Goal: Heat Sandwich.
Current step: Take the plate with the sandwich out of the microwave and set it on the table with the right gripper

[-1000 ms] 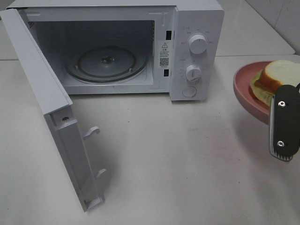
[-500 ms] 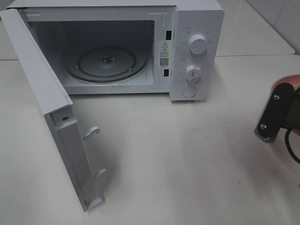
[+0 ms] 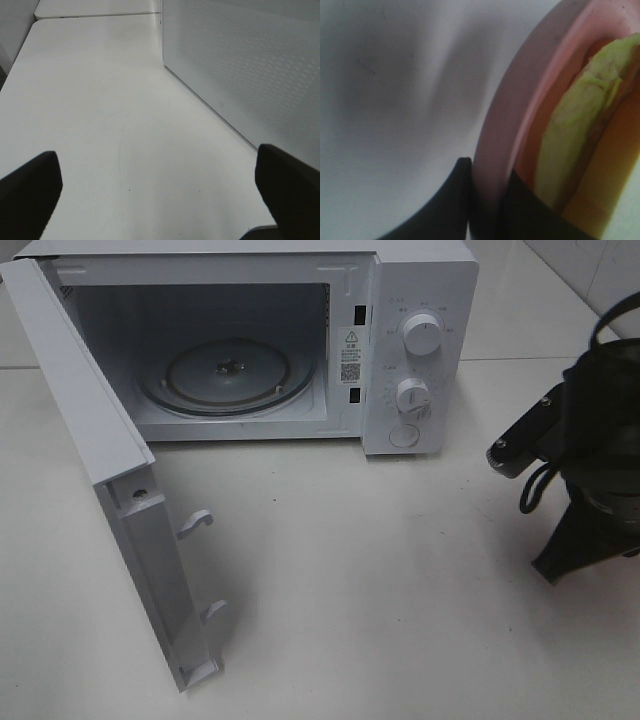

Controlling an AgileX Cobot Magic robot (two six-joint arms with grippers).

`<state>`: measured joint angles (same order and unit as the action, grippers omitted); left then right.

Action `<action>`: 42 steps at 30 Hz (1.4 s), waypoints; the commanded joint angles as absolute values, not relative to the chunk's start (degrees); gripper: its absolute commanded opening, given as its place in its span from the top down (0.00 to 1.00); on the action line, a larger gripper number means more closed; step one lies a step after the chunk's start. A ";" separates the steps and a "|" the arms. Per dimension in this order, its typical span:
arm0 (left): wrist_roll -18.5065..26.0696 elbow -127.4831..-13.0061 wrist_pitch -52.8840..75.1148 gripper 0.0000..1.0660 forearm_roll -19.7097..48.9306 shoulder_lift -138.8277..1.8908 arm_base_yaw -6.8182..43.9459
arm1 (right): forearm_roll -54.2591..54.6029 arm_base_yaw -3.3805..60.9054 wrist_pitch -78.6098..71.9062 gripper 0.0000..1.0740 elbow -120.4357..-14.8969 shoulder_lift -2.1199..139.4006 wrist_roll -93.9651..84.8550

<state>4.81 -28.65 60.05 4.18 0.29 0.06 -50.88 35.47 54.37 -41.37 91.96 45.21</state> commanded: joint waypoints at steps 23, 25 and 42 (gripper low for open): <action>4.64 -28.42 59.42 0.08 4.24 1.43 -0.11 | -57.87 30.25 49.68 0.95 -44.81 108.17 59.36; 4.64 -28.42 59.42 0.08 4.24 1.43 -0.11 | -58.16 29.85 49.39 0.95 -44.81 108.63 59.36; 4.64 -28.42 59.42 0.08 4.24 1.43 -0.11 | -57.81 27.90 46.18 0.80 -44.81 112.70 57.41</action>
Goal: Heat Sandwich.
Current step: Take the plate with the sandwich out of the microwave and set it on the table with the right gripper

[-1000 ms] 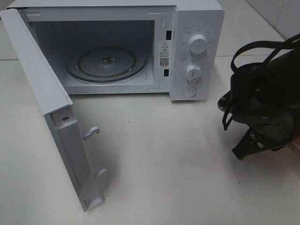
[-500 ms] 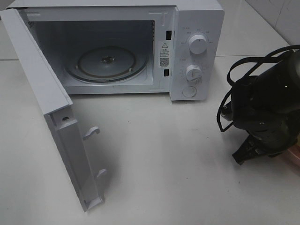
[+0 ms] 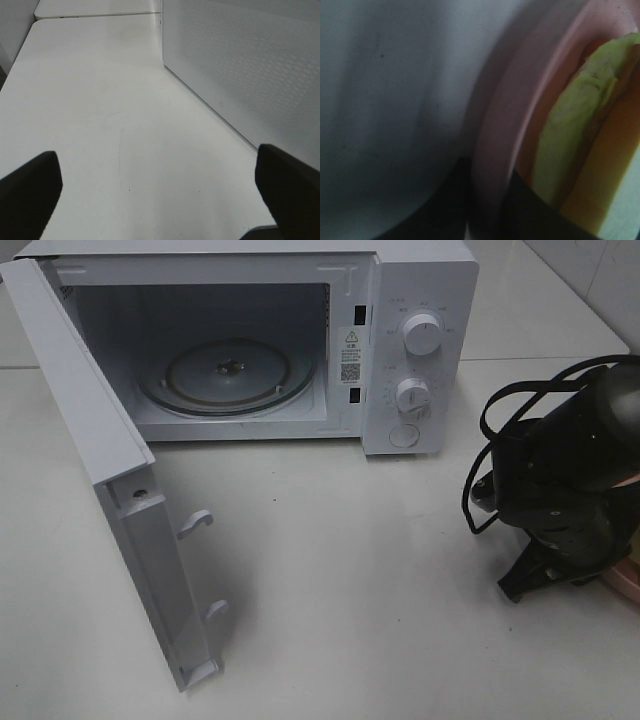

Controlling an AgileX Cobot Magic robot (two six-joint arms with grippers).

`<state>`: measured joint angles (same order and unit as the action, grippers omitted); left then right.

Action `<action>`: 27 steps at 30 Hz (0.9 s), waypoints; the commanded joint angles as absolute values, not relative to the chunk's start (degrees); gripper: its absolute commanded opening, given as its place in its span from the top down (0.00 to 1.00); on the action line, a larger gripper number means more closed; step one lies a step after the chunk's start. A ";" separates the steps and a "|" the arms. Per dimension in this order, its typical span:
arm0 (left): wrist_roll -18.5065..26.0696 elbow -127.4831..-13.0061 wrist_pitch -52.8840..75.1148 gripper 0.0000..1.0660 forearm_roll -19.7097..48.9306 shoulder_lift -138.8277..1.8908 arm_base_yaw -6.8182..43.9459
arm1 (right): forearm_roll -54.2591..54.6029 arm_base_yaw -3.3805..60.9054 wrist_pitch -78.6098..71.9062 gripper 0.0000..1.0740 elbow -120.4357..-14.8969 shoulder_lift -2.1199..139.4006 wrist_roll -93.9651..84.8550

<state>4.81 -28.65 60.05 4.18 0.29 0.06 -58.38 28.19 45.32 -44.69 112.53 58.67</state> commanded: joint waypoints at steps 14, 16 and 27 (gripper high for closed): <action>4.64 -28.42 59.42 0.08 4.24 1.43 -0.11 | -48.24 28.02 44.58 0.49 -44.81 100.90 44.06; 4.64 -28.42 59.42 0.08 4.24 1.43 -0.11 | -45.55 28.02 43.89 0.45 -44.81 98.84 40.39; 4.64 -28.42 59.42 0.08 4.24 1.43 -0.11 | -32.54 28.02 45.21 0.23 -44.81 82.16 25.38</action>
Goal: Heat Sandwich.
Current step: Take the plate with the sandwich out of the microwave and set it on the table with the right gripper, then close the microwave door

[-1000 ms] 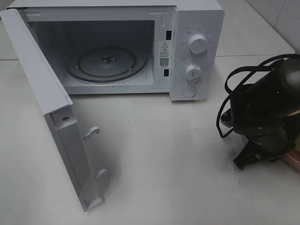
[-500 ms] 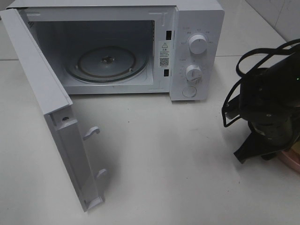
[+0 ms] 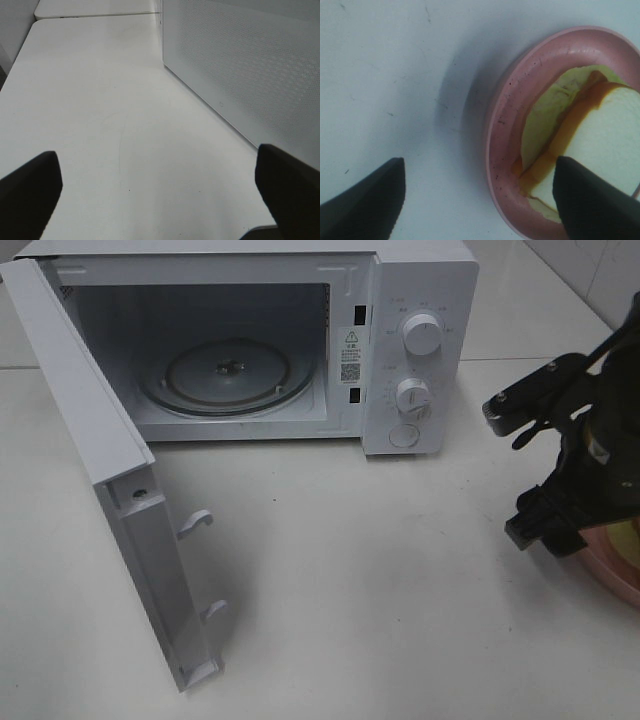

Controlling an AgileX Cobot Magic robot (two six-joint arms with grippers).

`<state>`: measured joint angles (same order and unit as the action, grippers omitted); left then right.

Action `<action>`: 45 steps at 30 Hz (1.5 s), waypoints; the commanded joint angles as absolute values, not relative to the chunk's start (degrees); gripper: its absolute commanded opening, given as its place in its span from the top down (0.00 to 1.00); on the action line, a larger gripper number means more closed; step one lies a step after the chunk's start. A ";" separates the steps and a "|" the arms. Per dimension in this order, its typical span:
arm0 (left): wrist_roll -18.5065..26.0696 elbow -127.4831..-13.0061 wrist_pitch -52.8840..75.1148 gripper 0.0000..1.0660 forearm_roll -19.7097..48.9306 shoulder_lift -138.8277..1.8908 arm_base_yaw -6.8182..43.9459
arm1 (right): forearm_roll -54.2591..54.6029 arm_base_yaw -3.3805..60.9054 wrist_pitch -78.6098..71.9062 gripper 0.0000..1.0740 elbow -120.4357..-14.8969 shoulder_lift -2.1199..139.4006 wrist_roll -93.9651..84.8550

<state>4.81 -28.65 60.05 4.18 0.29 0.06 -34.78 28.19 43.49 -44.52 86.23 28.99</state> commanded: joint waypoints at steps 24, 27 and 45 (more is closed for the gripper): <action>4.64 -28.42 59.42 0.08 4.24 1.43 -0.11 | -11.00 28.02 56.84 0.26 -44.75 49.68 6.19; 4.64 -28.42 59.42 0.08 4.24 1.43 -0.11 | -10.54 28.02 58.04 0.26 -44.75 47.96 6.02; 4.64 -28.42 59.42 0.08 4.24 1.43 -0.11 | -6.53 23.03 60.68 0.29 -36.04 24.52 4.58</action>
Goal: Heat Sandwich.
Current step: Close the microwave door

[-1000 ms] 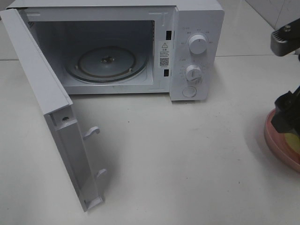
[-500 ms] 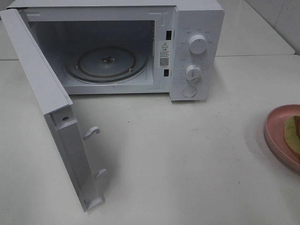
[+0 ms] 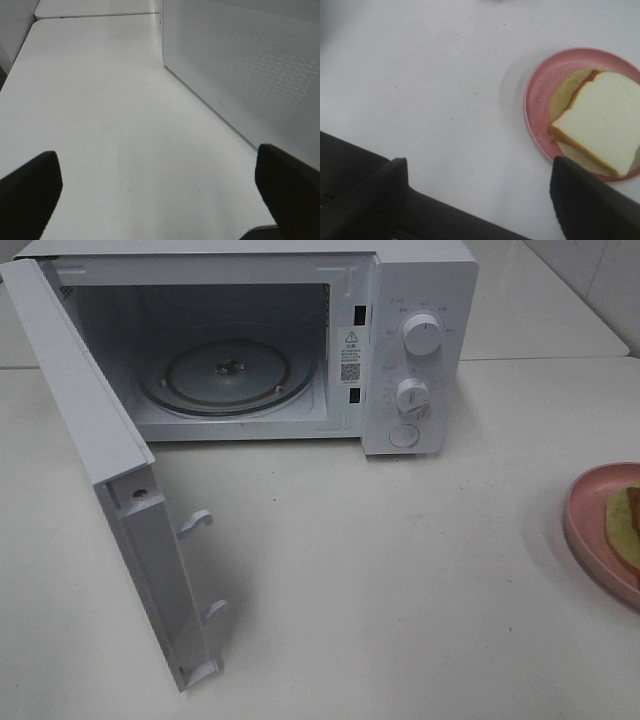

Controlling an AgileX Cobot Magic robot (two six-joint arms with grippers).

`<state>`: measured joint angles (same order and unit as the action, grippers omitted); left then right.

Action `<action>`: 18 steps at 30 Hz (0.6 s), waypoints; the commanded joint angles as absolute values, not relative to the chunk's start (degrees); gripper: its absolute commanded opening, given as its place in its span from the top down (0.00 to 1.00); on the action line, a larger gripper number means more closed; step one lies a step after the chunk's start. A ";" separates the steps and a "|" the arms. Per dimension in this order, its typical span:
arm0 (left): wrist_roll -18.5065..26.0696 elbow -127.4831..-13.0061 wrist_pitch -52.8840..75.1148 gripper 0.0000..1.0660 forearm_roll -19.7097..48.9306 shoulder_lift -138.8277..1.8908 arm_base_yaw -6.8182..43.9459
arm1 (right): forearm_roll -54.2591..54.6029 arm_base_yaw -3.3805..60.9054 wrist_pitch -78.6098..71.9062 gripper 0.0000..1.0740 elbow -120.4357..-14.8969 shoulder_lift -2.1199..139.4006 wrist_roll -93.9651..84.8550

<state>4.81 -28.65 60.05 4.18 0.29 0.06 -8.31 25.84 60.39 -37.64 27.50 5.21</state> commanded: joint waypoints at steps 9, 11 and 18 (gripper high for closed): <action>4.64 -28.42 59.42 0.08 4.24 1.43 -0.11 | -2.86 12.20 59.93 0.29 -31.97 11.34 3.44; 4.64 -28.42 59.42 0.08 4.24 1.43 -0.11 | -2.86 10.43 59.53 0.29 -31.23 9.05 3.44; 4.64 -28.42 59.42 0.08 4.24 1.43 -0.11 | -2.86 6.13 59.42 0.29 -28.99 2.52 3.44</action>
<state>4.81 -28.65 60.05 4.18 0.29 0.06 -3.15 7.51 59.82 -29.16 4.70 4.18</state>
